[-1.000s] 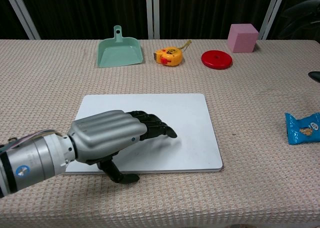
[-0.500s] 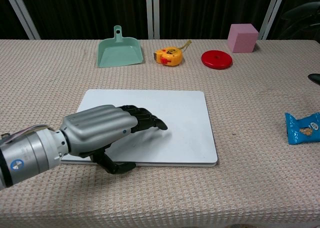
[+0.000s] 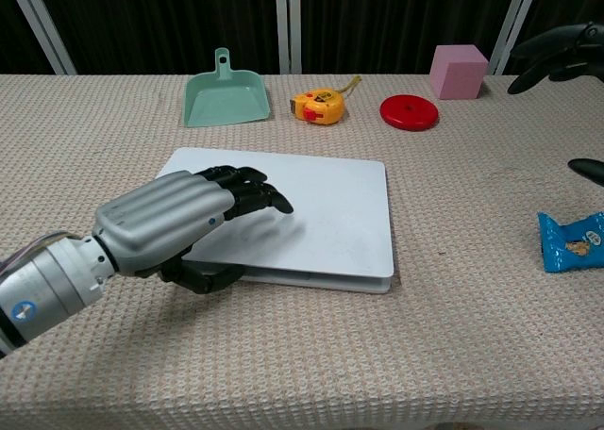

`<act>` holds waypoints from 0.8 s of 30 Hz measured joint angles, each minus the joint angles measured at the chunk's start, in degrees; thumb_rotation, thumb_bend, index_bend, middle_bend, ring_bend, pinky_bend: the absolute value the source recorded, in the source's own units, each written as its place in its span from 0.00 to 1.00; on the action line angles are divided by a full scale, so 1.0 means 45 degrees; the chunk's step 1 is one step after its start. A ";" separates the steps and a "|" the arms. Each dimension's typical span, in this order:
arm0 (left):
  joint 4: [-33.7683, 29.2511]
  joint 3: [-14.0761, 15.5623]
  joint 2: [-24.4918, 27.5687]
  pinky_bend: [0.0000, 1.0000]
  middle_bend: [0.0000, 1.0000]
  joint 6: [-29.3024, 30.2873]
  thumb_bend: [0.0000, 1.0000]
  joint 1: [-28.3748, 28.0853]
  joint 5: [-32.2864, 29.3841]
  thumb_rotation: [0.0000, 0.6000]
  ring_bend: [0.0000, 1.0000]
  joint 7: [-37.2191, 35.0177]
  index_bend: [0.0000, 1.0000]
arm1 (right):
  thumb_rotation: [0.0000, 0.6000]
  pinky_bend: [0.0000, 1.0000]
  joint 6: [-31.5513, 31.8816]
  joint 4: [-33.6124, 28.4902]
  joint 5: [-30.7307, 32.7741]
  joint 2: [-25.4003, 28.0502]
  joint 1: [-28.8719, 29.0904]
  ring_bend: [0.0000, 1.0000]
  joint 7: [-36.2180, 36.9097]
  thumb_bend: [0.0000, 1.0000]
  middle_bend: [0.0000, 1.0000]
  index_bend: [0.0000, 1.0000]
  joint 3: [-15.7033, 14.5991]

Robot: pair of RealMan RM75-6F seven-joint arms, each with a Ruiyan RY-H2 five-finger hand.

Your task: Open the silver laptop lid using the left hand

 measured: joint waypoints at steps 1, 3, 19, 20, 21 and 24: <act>0.0540 0.0016 -0.0249 0.12 0.18 0.0365 0.71 0.0053 0.0192 1.00 0.07 -0.0430 0.20 | 1.00 0.17 -0.0152 -0.0056 -0.0117 0.0043 0.0062 0.09 0.0019 0.34 0.20 0.15 -0.0119; 0.1306 0.0016 -0.0622 0.12 0.18 0.0908 0.73 0.0121 0.0446 1.00 0.07 -0.1026 0.20 | 1.00 0.18 -0.0315 -0.0115 -0.0344 0.0101 0.0147 0.09 0.0054 0.36 0.21 0.15 -0.0306; 0.4600 -0.1221 -0.2809 0.11 0.18 0.3678 0.74 -0.0179 0.0922 1.00 0.07 -0.4151 0.19 | 1.00 0.03 -0.1701 0.0190 -0.0452 0.0084 0.0007 0.02 -0.0930 0.48 0.16 0.10 -0.1472; 0.4590 -0.1248 -0.2805 0.11 0.18 0.3672 0.74 -0.0227 0.0908 1.00 0.07 -0.4165 0.19 | 1.00 0.01 -0.1887 0.0216 -0.0403 0.0009 0.0047 0.00 -0.1035 0.48 0.13 0.07 -0.1476; 0.4563 -0.1264 -0.2788 0.11 0.18 0.3650 0.74 -0.0269 0.0894 1.00 0.07 -0.4167 0.19 | 1.00 0.00 -0.2080 0.0246 -0.0350 -0.0082 0.0094 0.00 -0.1156 0.48 0.10 0.03 -0.1472; 0.4478 -0.1283 -0.2697 0.11 0.18 0.3578 0.74 -0.0369 0.0866 1.00 0.07 -0.4065 0.19 | 1.00 0.00 -0.2692 0.0381 -0.0178 -0.0492 0.0297 0.00 -0.1565 0.48 0.04 0.00 -0.1425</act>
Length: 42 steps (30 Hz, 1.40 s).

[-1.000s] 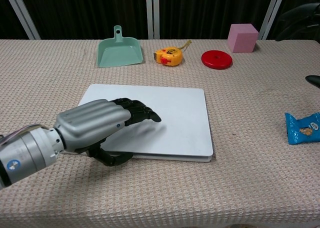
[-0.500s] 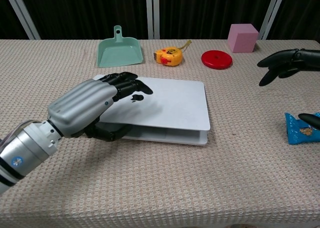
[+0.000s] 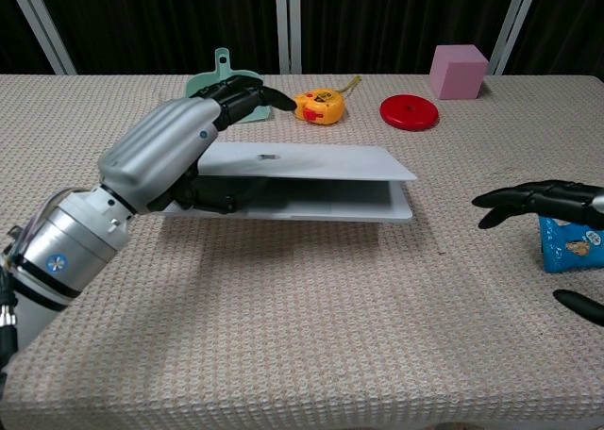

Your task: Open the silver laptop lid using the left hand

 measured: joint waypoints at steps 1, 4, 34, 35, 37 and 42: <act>-0.0030 -0.0003 0.0034 0.11 0.18 -0.0029 0.74 -0.0031 -0.0019 1.00 0.07 0.0053 0.19 | 1.00 0.00 -0.0161 0.0091 0.0069 -0.0187 0.0076 0.00 -0.0172 0.48 0.04 0.00 0.0046; -0.0099 0.0000 0.0069 0.11 0.18 -0.0060 0.74 -0.0058 -0.0102 1.00 0.07 0.0075 0.19 | 1.00 0.00 -0.0473 0.0289 0.0251 -0.0631 0.0254 0.00 -0.0507 0.48 0.04 0.00 0.0210; 0.0203 0.0021 0.0046 0.10 0.18 -0.0433 0.74 -0.0318 -0.0523 1.00 0.07 0.0413 0.19 | 1.00 0.00 -0.3199 0.1662 0.1868 -0.3598 0.2596 0.00 0.0393 0.48 0.06 0.00 0.1396; 0.0199 -0.0004 0.0055 0.10 0.18 -0.0459 0.73 -0.0345 -0.0540 1.00 0.07 0.0450 0.19 | 1.00 0.00 -0.3272 0.1687 0.1903 -0.3651 0.2652 0.00 0.0418 0.49 0.06 0.00 0.1405; 0.0196 -0.0055 0.0094 0.10 0.18 -0.0543 0.73 -0.0422 -0.0572 1.00 0.07 0.0588 0.19 | 1.00 0.00 -0.3483 0.1739 0.1995 -0.3816 0.2835 0.00 0.0488 0.49 0.06 0.00 0.1424; 0.0124 -0.0246 0.0283 0.10 0.18 -0.0765 0.73 -0.0688 -0.0640 1.00 0.07 0.1024 0.19 | 1.00 0.00 -0.3662 0.1716 0.2090 -0.4002 0.3079 0.00 0.0473 0.49 0.06 0.00 0.1411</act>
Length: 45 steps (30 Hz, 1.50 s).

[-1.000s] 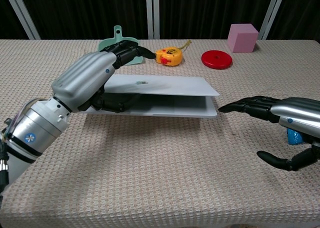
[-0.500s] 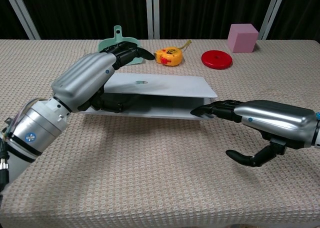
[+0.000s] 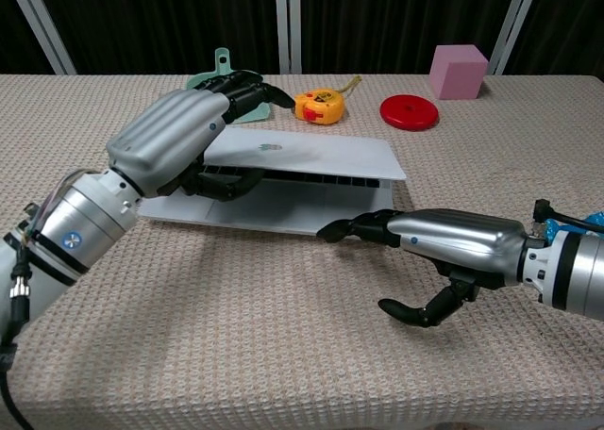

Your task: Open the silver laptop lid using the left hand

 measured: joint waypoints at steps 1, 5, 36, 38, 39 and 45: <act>-0.0018 -0.0042 0.0062 0.10 0.18 -0.0066 0.74 -0.0074 -0.0009 1.00 0.07 0.0158 0.19 | 1.00 0.00 -0.0024 -0.0004 0.0038 -0.0029 0.0036 0.00 -0.0026 0.49 0.06 0.00 -0.0004; -0.0015 -0.0121 0.0311 0.10 0.18 -0.0255 0.74 -0.0362 0.0062 1.00 0.07 0.0918 0.19 | 1.00 0.00 -0.0060 0.0002 0.0180 -0.0076 0.0085 0.00 -0.0121 0.50 0.06 0.00 -0.0020; -0.2765 -0.2710 0.2552 0.10 0.18 -0.3411 0.74 -0.3056 -0.2369 1.00 0.07 0.2647 0.19 | 1.00 0.00 0.0727 0.0681 0.0838 -0.0364 -0.0080 0.00 0.0829 0.52 0.06 0.00 0.0050; -0.2734 -0.2849 0.2607 0.10 0.18 -0.3609 0.74 -0.3293 -0.2521 1.00 0.07 0.2789 0.19 | 1.00 0.00 0.0754 0.0695 0.0868 -0.0383 -0.0081 0.00 0.0889 0.52 0.06 0.00 0.0073; -0.2713 -0.2908 0.2627 0.10 0.18 -0.3690 0.74 -0.3397 -0.2589 1.00 0.07 0.2854 0.19 | 1.00 0.00 0.0771 0.0714 0.0876 -0.0388 -0.0080 0.00 0.0897 0.52 0.06 0.00 0.0083; -0.2547 -0.3231 0.2757 0.10 0.18 -0.4117 0.74 -0.3919 -0.3068 1.00 0.07 0.3215 0.19 | 1.00 0.00 0.0781 0.0761 0.0910 -0.0384 -0.0045 0.00 0.1024 0.53 0.06 0.00 0.0104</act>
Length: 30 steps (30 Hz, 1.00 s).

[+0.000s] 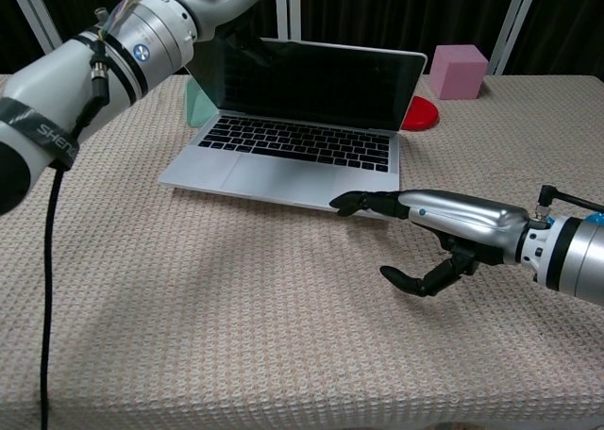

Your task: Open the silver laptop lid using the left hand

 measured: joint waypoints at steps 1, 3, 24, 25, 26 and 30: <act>0.0061 -0.0059 0.0027 0.10 0.18 -0.0083 0.74 -0.0094 -0.0109 1.00 0.07 0.0059 0.19 | 1.00 0.00 0.0013 0.0012 0.0003 0.0002 0.0003 0.00 0.0023 0.53 0.06 0.00 0.0001; 0.0166 -0.0143 0.0054 0.10 0.18 -0.0217 0.74 -0.0228 -0.0279 1.00 0.07 0.0108 0.19 | 1.00 0.00 0.0020 0.0019 0.0017 0.0004 0.0005 0.00 0.0070 0.53 0.06 0.00 0.0006; 0.2530 -0.1344 -0.0284 0.10 0.18 -0.2101 0.74 -0.2173 -0.2850 1.00 0.07 0.0520 0.19 | 1.00 0.00 -0.0161 0.0119 0.0308 -0.0069 0.0186 0.00 0.0248 0.54 0.06 0.00 0.0213; 0.2700 -0.1396 -0.0321 0.10 0.18 -0.2228 0.74 -0.2295 -0.3009 1.00 0.07 0.0553 0.19 | 1.00 0.00 -0.0181 0.0122 0.0316 -0.0081 0.0207 0.00 0.0224 0.54 0.06 0.00 0.0224; 0.2826 -0.1429 -0.0347 0.10 0.18 -0.2320 0.74 -0.2381 -0.3118 1.00 0.07 0.0583 0.19 | 1.00 0.00 -0.0203 0.0122 0.0326 -0.0087 0.0219 0.00 0.0218 0.54 0.06 0.00 0.0229; 0.3344 -0.1543 -0.0436 0.10 0.18 -0.2680 0.73 -0.2721 -0.3568 1.00 0.07 0.0716 0.18 | 1.00 0.00 -0.0317 0.0154 0.0390 -0.0112 0.0264 0.00 0.0183 0.55 0.06 0.00 0.0236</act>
